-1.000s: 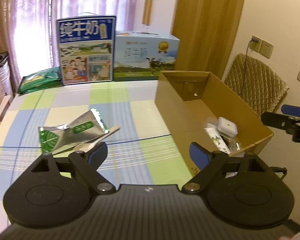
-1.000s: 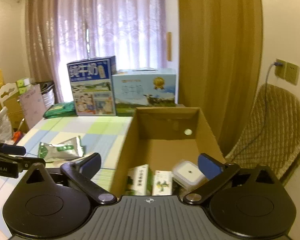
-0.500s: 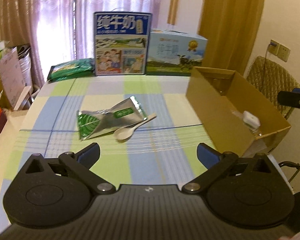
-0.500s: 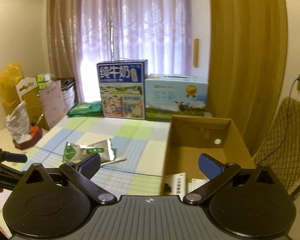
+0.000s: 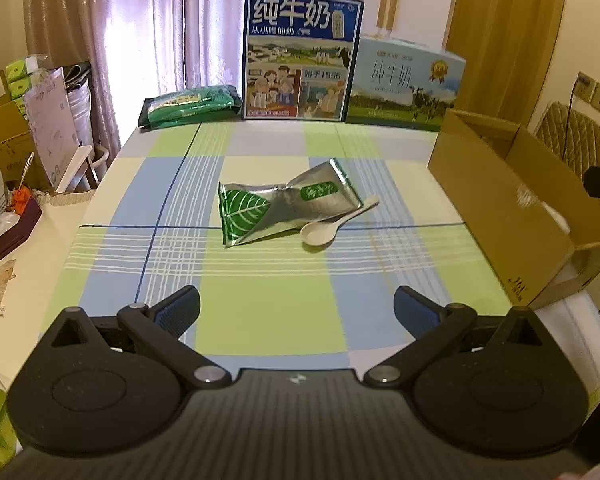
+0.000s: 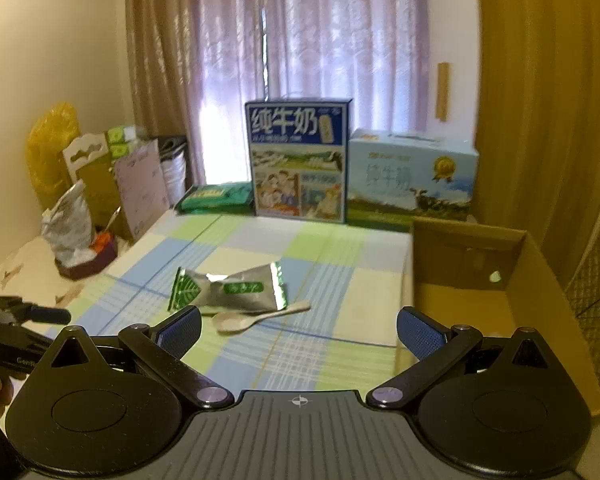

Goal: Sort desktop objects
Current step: 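Move both open grippers back over the foil packet and spoon, then grasp the silver foil tea packet with the left gripper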

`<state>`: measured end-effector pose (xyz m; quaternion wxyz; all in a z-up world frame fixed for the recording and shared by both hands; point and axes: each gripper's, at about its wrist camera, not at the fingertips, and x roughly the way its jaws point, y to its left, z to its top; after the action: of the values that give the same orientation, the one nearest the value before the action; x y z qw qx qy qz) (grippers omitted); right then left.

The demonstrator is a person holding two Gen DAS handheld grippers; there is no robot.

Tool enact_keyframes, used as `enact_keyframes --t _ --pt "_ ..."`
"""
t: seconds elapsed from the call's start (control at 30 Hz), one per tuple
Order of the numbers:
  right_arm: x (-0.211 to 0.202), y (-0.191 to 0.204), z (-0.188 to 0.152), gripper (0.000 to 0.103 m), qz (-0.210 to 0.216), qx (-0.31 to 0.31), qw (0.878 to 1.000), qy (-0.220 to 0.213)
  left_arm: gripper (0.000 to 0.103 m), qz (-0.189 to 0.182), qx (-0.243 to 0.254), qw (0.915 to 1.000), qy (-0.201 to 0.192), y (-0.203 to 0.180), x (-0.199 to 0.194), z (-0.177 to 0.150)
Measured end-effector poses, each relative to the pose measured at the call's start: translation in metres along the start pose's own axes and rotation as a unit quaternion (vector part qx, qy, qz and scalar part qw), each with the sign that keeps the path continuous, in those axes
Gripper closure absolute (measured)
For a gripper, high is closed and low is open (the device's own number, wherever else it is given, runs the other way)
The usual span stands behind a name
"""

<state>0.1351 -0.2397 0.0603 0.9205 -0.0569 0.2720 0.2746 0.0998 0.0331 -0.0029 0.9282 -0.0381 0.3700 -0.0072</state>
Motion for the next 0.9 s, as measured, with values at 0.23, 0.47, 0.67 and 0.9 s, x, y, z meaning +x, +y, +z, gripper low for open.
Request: enact_keyframes --t 0.23,0.47,0.67,0.9 --pt "0.030 0.013 -0.007 0.002 0.009 -0.018 0.999 0.027 0.002 0.000 0.030 0.9994 0.015 0.011 0.024 0.001" --pt "0.063 0.022 -0.012 0.002 0.014 -0.044 0.997 0.058 0.002 -0.003 0.052 0.9982 0.030 0.020 0.048 0.002" --pt "0.085 0.028 -0.014 0.002 0.019 -0.082 0.994 0.076 0.002 -0.010 0.093 0.9946 0.043 0.024 0.066 0.004" --pt "0.117 0.032 -0.003 0.002 0.036 -0.152 0.984 0.090 0.002 -0.018 0.179 0.9817 0.063 0.027 0.091 0.021"
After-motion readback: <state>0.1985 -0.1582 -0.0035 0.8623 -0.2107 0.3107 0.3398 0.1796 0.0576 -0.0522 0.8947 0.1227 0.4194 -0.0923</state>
